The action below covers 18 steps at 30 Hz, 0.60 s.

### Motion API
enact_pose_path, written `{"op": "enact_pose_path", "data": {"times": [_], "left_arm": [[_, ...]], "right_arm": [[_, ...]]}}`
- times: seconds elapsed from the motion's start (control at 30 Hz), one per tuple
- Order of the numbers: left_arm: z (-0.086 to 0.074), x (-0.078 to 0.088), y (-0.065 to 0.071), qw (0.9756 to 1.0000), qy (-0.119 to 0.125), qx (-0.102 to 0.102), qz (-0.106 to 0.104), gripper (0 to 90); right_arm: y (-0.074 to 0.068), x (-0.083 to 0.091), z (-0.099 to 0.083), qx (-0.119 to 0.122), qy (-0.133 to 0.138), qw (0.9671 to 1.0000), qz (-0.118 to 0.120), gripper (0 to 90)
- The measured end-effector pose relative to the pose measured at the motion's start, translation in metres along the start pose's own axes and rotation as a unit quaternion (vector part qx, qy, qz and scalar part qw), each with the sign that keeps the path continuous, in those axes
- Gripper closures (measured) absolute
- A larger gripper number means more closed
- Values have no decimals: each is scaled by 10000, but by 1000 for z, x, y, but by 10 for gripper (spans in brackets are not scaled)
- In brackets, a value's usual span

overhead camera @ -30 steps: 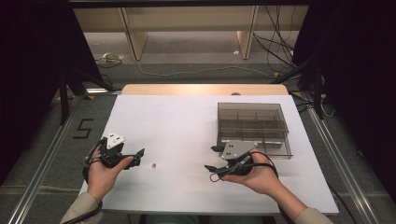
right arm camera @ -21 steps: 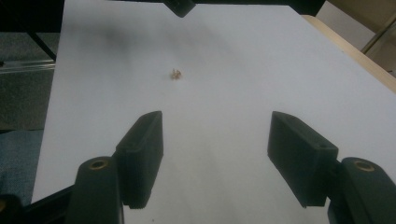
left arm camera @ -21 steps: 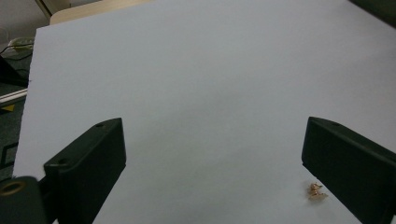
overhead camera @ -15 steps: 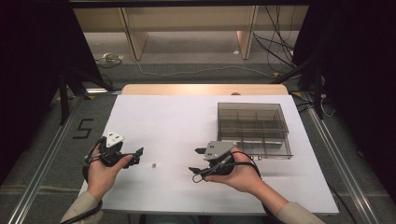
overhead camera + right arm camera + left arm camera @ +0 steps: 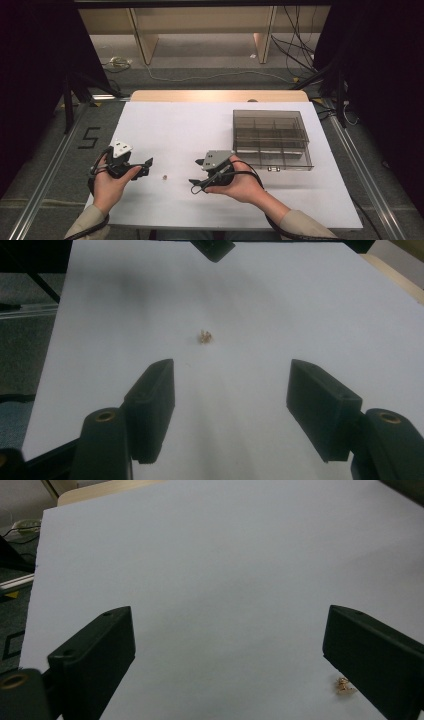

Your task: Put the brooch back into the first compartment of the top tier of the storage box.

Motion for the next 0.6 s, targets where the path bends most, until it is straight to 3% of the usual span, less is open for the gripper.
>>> {"op": "enact_pose_path", "data": {"times": [0.6], "left_arm": [[-1,0,0,10000,-7,-2,-12,67]], "right_arm": [[-5,-35,1,-97,-28,9999,93,376]]}}
Point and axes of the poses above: each handheld gripper's, and its own axes: x roughly backward along the jaws, z roughly out of its top, y roughly to its right, the point moved 8 cm from there along -x, roughly forward along the jaws, and after that the axes turned 14 degrees about y, right-handed, at the moved point
